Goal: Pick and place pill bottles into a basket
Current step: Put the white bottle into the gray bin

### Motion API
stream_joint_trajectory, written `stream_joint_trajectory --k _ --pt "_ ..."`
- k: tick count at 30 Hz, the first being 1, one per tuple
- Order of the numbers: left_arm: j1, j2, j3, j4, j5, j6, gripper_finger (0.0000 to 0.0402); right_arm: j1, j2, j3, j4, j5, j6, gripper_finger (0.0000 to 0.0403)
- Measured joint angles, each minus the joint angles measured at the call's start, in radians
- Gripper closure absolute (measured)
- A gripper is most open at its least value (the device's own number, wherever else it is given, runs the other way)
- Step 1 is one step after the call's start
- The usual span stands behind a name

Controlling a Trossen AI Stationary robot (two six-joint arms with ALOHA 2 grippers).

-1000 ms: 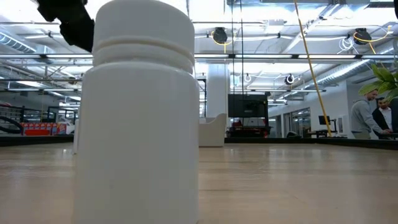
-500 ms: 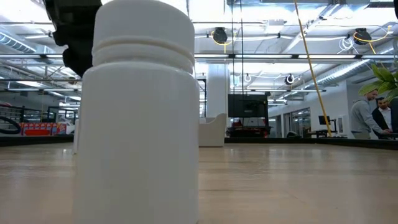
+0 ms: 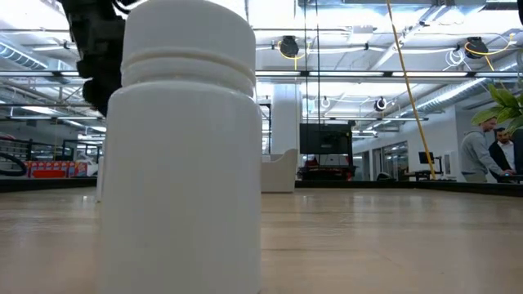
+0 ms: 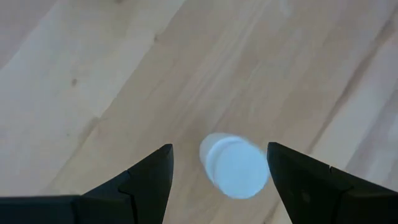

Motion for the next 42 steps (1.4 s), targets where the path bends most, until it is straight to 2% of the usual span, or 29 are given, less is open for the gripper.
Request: stream_joint_trajectory --k 7,23,34,42 --pt "0.0 0.059 0.0 0.026 0.032 0.012 0.0135 0.0 0.0 0.0 -0.007 0.003 0.009 0.0165" --pt "-0.003 0.059 -0.001 0.067 0.05 0.032 0.0135 0.0 0.0 0.0 -0.023 0.004 0.011 0.0165" --pt "-0.072 0.063 -0.001 0.073 0.015 -0.005 0.0135 0.0 0.0 0.0 -0.022 0.004 0.011 0.0165" --pt "-0.09 0.123 -0.001 0.099 -0.004 -0.001 0.0135 0.0 0.0 0.0 -0.023 0.004 0.011 0.0165"
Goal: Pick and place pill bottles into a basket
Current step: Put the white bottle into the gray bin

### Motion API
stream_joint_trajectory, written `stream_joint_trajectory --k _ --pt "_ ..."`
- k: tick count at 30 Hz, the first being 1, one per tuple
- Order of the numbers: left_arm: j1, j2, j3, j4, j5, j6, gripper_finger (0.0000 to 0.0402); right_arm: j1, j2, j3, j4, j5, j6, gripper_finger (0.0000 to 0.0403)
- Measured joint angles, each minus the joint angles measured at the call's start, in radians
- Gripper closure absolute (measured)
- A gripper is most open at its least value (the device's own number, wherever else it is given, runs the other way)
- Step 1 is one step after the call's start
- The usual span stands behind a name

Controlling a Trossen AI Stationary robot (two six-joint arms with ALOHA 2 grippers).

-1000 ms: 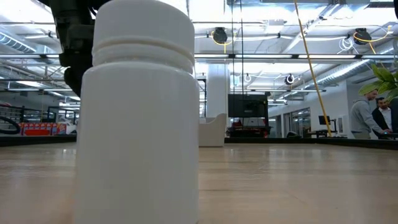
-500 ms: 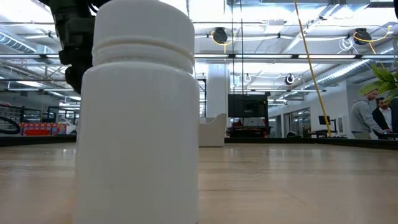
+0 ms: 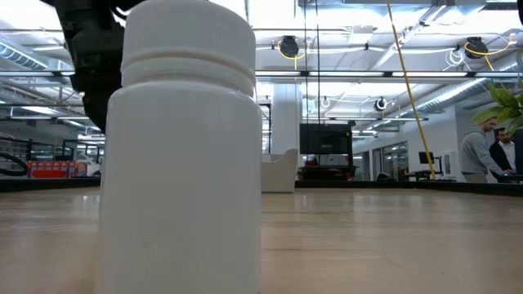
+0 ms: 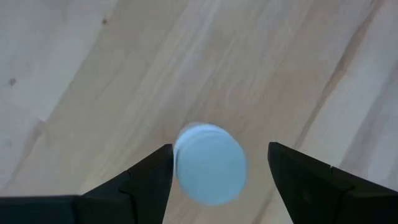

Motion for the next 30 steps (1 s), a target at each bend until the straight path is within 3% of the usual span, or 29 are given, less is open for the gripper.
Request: stream_joint_trajectory --k 14,30 --pt "0.001 0.013 0.0 -0.002 0.024 0.037 0.0138 0.0 0.0 0.0 -0.003 0.0 0.005 0.0165" --pt "0.001 0.015 0.0 -0.003 -0.025 0.079 0.0232 0.0 0.0 0.0 -0.002 0.0 0.0 0.0165"
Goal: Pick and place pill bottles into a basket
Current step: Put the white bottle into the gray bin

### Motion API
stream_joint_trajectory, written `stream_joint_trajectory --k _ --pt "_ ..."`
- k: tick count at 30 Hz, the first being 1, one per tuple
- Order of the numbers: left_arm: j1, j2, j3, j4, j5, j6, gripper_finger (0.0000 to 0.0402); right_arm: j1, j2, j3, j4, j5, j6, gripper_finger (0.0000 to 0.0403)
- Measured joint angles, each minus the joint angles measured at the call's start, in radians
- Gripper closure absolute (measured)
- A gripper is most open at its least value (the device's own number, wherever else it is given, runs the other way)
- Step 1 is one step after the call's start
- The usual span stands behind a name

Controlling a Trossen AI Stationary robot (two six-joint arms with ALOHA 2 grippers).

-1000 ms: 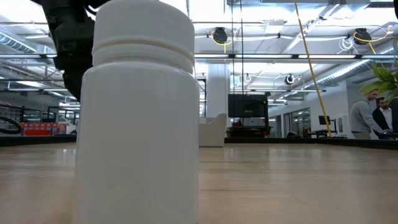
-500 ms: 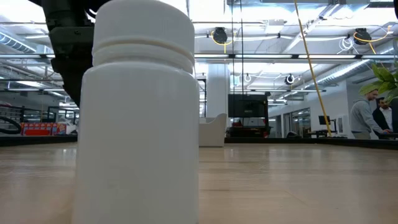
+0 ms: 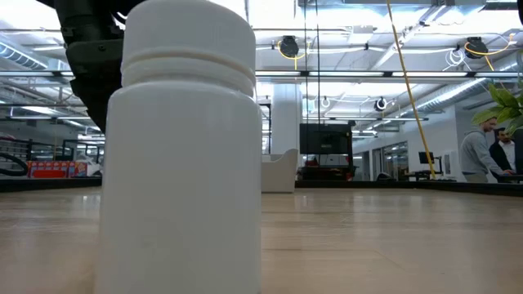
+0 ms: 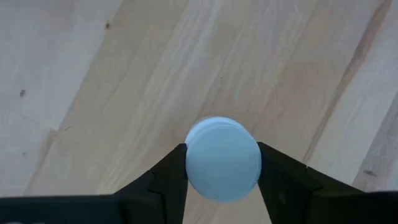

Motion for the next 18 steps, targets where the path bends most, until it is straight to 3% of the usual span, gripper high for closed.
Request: stream_joint_trajectory --k 12,18 --pt "-0.022 -0.018 0.0 0.023 -0.165 0.144 0.0232 0.0 0.0 0.0 -0.005 0.0 -0.001 0.0165" --pt "-0.042 -0.118 0.0 0.144 -0.255 0.266 0.0235 0.0 0.0 0.0 -0.008 0.0 -0.001 0.0165"
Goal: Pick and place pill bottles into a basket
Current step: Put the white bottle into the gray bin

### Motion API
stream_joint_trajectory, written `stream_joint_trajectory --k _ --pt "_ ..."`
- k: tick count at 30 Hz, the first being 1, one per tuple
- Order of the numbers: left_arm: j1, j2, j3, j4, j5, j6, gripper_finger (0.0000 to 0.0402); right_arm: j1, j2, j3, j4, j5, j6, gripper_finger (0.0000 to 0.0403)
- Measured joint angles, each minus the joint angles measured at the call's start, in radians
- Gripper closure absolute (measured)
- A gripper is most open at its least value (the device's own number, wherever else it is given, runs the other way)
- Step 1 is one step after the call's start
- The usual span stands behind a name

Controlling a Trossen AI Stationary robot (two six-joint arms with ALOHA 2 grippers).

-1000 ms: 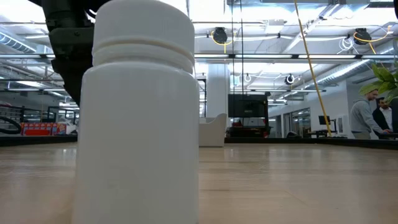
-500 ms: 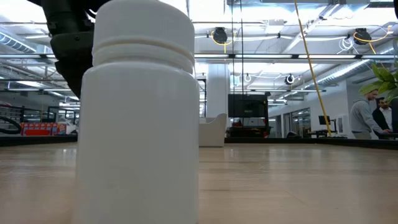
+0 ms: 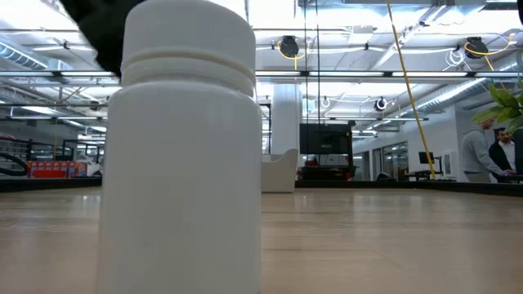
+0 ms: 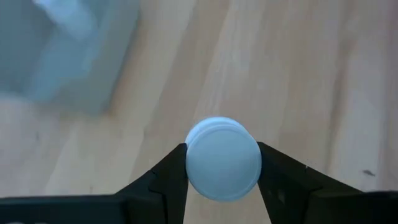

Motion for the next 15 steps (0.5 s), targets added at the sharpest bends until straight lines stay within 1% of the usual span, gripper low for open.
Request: stream_joint_trajectory --k 5,8,10,15 --pt "0.001 -0.163 0.0 0.06 -0.071 0.095 0.0221 0.0 0.0 0.0 -0.002 0.0 -0.001 0.0165" --pt "0.0 -0.274 0.0 0.086 -0.105 0.162 0.0227 0.0 0.0 0.0 -0.002 0.0 -0.002 0.0165" --pt "0.001 -0.347 0.0 0.089 -0.113 0.201 0.0235 0.0 0.0 0.0 -0.003 0.0 -0.002 0.0165" --pt "0.0 -0.517 0.0 0.13 -0.114 0.299 0.0233 0.0 0.0 0.0 -0.004 0.0 -0.002 0.0165"
